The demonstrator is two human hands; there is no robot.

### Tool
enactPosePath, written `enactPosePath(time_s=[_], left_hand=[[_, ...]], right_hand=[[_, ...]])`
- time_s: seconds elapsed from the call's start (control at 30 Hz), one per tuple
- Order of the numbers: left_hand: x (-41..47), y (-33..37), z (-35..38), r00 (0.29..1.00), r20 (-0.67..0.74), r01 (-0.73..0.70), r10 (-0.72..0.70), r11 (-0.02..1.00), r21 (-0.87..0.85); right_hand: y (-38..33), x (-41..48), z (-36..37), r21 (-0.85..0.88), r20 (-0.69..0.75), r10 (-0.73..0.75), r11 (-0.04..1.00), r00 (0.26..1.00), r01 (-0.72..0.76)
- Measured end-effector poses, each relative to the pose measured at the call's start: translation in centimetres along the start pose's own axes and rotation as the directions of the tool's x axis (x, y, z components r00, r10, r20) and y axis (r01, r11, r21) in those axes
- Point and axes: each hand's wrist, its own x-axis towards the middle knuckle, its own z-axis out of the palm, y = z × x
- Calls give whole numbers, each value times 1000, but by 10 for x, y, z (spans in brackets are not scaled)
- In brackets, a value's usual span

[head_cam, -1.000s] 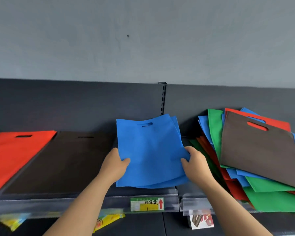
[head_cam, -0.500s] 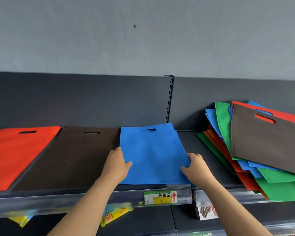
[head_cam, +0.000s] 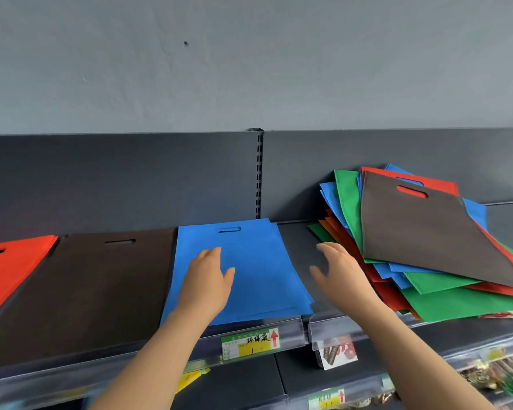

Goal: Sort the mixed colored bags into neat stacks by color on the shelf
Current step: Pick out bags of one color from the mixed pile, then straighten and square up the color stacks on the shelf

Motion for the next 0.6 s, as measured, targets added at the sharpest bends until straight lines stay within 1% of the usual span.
enactPosePath(time_s=[0.07, 0.13, 0.23, 0.33, 0.47, 0.53, 0.6], left_hand=[[2, 25, 9, 998, -11, -59, 58, 995, -75], [5, 52, 20, 993, -13, -115, 115, 985, -132], [11, 94, 35, 986, -6, -165, 168, 964, -207], [15, 140, 51, 981, 37, -175, 193, 944, -281], [23, 194, 74, 972, 123, -147, 201, 925, -350], [28, 214, 87, 963, 190, -106, 189, 921, -376], [33, 231, 100, 958, 240, -58, 159, 924, -378]], right_hand=[[12, 0, -21, -35, -80, -17, 999, 997, 14], [31, 0, -43, -71, -144, -2, 997, 990, -8], [69, 5, -75, -102, -190, 81, 990, 978, -102], [115, 11, -102, -161, -183, 176, 965, 967, -206], [167, 13, -125, -225, -123, 304, 918, 945, -325], [186, 14, -132, -254, -100, 336, 901, 936, -351], [202, 15, -136, -287, -76, 320, 900, 944, -328]])
